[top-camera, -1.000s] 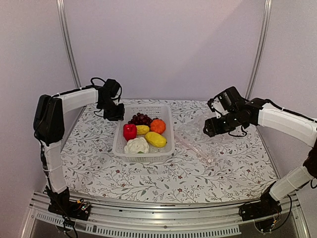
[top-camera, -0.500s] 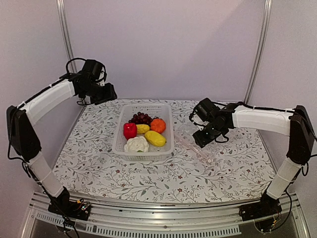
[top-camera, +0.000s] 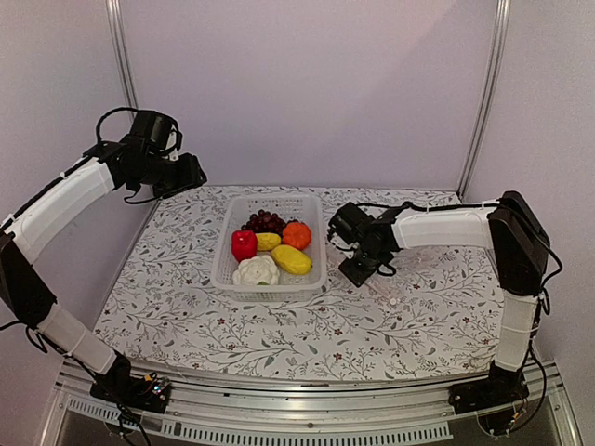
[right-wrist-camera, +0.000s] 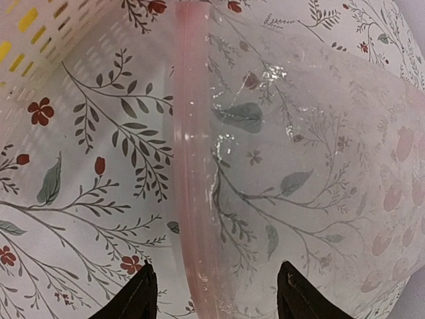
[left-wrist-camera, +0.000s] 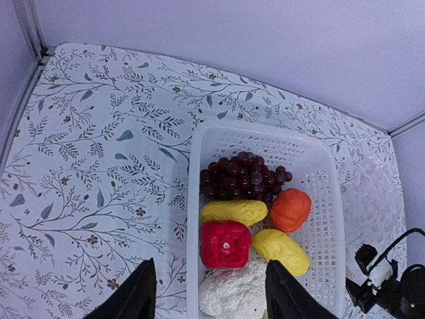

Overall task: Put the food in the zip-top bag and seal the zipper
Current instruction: Pick up the zipper food storage bag from the center of the board.

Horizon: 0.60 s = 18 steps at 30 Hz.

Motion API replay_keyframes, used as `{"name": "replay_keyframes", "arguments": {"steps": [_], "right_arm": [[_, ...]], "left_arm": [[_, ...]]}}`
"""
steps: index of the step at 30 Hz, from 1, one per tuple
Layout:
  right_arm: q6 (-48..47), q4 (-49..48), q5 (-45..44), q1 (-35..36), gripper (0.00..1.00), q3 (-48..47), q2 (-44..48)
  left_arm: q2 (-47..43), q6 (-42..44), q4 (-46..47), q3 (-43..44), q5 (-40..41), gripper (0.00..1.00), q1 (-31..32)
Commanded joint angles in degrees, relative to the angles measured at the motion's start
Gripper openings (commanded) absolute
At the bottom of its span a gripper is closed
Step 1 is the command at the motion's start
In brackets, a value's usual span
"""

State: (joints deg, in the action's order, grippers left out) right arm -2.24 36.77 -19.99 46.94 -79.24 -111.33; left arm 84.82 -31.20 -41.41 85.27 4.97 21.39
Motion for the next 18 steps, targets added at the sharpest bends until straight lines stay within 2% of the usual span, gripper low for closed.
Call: {"name": "replay_keyframes", "arguments": {"steps": [1, 7, 13, 18], "right_arm": [[-0.57, -1.8, -4.51, 0.3, 0.6, -1.46, -3.88], [1.67, -2.46, -9.98, 0.26, 0.54, -1.51, -6.39], [5.08, -4.51, -14.79, -0.75, 0.3, 0.53, -2.8], [4.97, -4.85, -15.37, -2.42, 0.2, 1.02, 3.7]], "left_arm": [[-1.7, -0.48, -0.83, -0.77, 0.36, 0.56, 0.47], [-2.11, -0.67, -0.78, 0.05, 0.23, 0.56, 0.45], [-1.72, -1.8, 0.43, -0.06, -0.8, 0.55, 0.45], [-1.13, -3.17, 2.62, -0.25, -2.44, 0.54, 0.61]]}}
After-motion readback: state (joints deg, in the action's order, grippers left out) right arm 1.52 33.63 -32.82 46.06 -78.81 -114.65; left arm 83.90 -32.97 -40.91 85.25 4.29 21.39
